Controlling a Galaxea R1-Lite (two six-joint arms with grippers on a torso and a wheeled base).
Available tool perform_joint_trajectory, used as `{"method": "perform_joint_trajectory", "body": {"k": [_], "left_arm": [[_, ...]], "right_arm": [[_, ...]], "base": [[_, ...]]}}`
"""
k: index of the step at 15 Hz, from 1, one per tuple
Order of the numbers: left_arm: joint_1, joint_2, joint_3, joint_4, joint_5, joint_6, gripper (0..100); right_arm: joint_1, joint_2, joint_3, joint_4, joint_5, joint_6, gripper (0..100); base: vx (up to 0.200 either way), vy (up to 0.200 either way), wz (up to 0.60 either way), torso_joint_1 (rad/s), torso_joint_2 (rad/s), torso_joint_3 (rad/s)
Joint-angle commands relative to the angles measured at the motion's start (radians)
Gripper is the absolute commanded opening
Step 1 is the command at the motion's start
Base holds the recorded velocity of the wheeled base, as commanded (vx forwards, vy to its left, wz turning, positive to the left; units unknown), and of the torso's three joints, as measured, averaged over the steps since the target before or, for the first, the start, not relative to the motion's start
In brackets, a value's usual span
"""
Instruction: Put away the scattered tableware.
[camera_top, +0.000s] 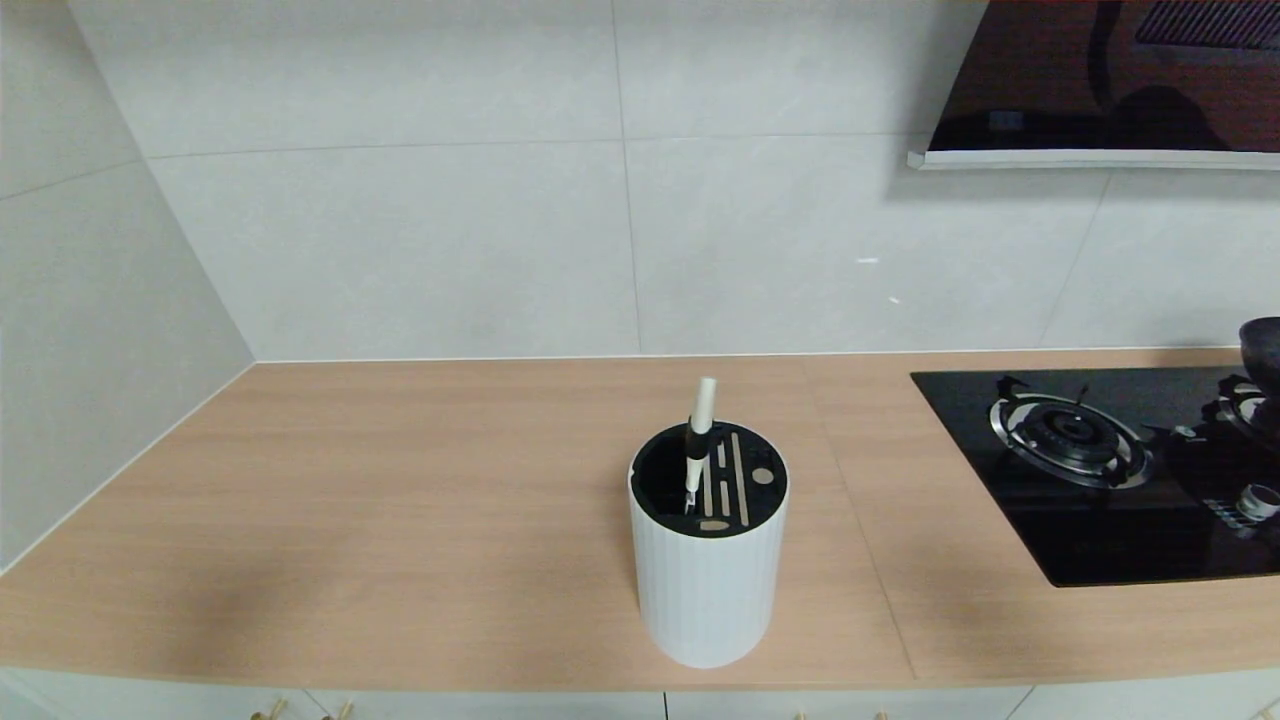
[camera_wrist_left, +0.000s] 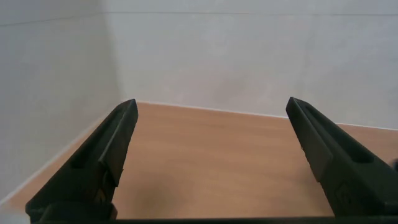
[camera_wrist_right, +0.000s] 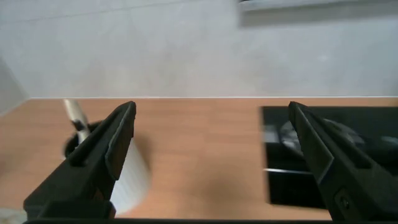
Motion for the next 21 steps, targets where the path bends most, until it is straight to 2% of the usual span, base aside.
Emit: {"method": "perform_joint_trajectory", "body": {"k": [1,3,5,7,8,10,11,12,13,14,16,17,18,20,21], "left_arm": [[0.163,-0.358,-0.060,0.275,-0.058,0.001,100],[0.216,-0.440,-0.062,0.347,-0.081,0.001,100],[0.292,-0.457,-0.060,0.330,-0.058,-0.038,100],[0.344,-0.529,-0.026,0.393,-0.090,-0.029,100],[0.344,-0.535,0.004,0.419,-0.104,-0.027,100],[0.344,-0.535,0.093,0.419,-0.133,-0.041,100],[0.344,-0.535,0.178,0.412,-0.162,-0.058,100],[0.344,-0.535,0.323,0.307,-0.195,-0.072,100],[0.344,-0.535,0.328,0.304,-0.207,-0.073,100],[0.344,-0.535,0.328,0.355,-0.301,-0.118,100],[0.344,-0.535,0.325,0.461,-0.414,-0.125,100],[0.344,-0.535,0.323,0.472,-0.482,-0.137,100],[0.344,-0.535,0.326,0.472,-0.541,-0.130,100],[0.338,-0.535,0.328,0.473,-0.560,-0.116,100],[0.338,-0.535,0.328,0.478,-0.598,-0.104,100]], "right_arm": [[-0.119,-0.281,0.007,0.126,0.000,-0.046,100],[-0.157,-0.356,0.015,0.187,0.005,-0.069,100],[-0.216,-0.460,0.076,0.243,0.018,-0.078,100],[-0.216,-0.460,0.132,0.233,0.003,-0.067,100],[-0.216,-0.460,0.165,0.233,0.003,-0.053,100],[-0.216,-0.460,0.257,0.233,0.011,-0.046,100],[-0.216,-0.460,0.345,0.232,0.020,-0.043,100],[-0.216,-0.460,0.478,0.167,0.026,-0.049,100],[-0.216,-0.460,0.500,0.140,0.029,-0.050,100],[-0.216,-0.460,0.515,0.105,0.065,-0.052,100],[-0.216,-0.460,0.512,0.155,0.121,-0.073,100],[-0.216,-0.460,0.514,0.152,0.137,-0.083,100],[-0.216,-0.460,0.514,0.152,0.146,-0.081,100],[-0.216,-0.460,0.514,0.152,0.161,-0.080,100],[-0.216,-0.460,0.514,0.152,0.164,-0.080,100]], "base": [[0.000,0.000,0.00,0.000,0.00,0.000],[0.000,0.000,0.00,0.000,0.00,0.000],[0.000,0.000,0.00,0.000,0.00,0.000],[0.000,0.000,0.00,0.000,0.00,0.000],[0.000,0.000,0.00,0.000,0.00,0.000],[0.000,0.000,0.00,0.000,0.00,0.000],[0.000,0.000,0.00,0.000,0.00,0.000],[0.000,0.000,0.00,0.000,0.00,0.000],[0.000,0.000,0.00,0.000,0.00,0.000],[0.000,0.000,0.00,0.000,0.00,0.000],[0.000,0.000,0.00,0.000,0.00,0.000],[0.000,0.000,0.00,0.000,0.00,0.000],[0.000,0.000,0.00,0.000,0.00,0.000],[0.000,0.000,0.00,0.000,0.00,0.000],[0.000,0.000,0.00,0.000,0.00,0.000]]}}
